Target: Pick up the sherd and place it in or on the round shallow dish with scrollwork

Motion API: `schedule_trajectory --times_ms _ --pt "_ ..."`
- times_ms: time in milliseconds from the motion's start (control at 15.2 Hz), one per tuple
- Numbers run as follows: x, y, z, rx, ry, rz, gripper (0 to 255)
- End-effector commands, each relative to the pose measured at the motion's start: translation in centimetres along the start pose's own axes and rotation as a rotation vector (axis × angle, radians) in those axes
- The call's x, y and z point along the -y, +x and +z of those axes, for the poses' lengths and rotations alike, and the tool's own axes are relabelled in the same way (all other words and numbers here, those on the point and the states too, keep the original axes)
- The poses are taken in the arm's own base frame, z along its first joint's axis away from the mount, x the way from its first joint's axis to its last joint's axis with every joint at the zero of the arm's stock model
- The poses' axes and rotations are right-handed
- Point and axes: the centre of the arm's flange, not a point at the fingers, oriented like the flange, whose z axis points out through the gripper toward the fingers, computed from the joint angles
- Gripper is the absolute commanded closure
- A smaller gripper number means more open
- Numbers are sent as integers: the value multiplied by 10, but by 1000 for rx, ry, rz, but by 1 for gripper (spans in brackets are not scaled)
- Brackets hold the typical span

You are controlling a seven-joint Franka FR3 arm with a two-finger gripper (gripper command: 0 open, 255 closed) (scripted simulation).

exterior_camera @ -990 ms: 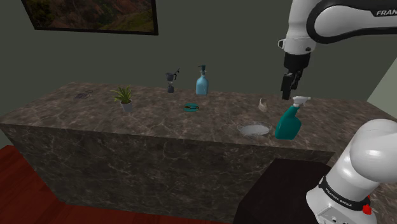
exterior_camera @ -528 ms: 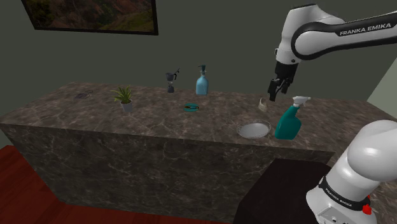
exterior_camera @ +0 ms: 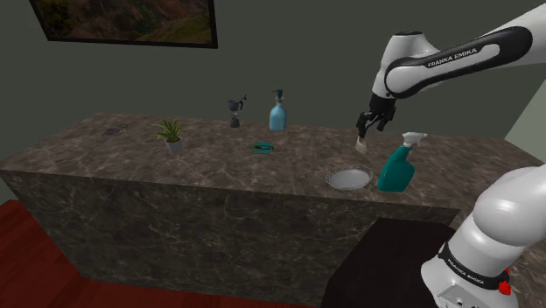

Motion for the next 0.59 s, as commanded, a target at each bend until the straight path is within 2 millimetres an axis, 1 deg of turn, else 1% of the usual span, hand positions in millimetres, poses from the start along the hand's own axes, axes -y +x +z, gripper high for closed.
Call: schedule_trajectory --times_ms 0,528 --pt "-14 8 16 -30 5 53 0" --pt "-77 53 77 -133 25 261 0"
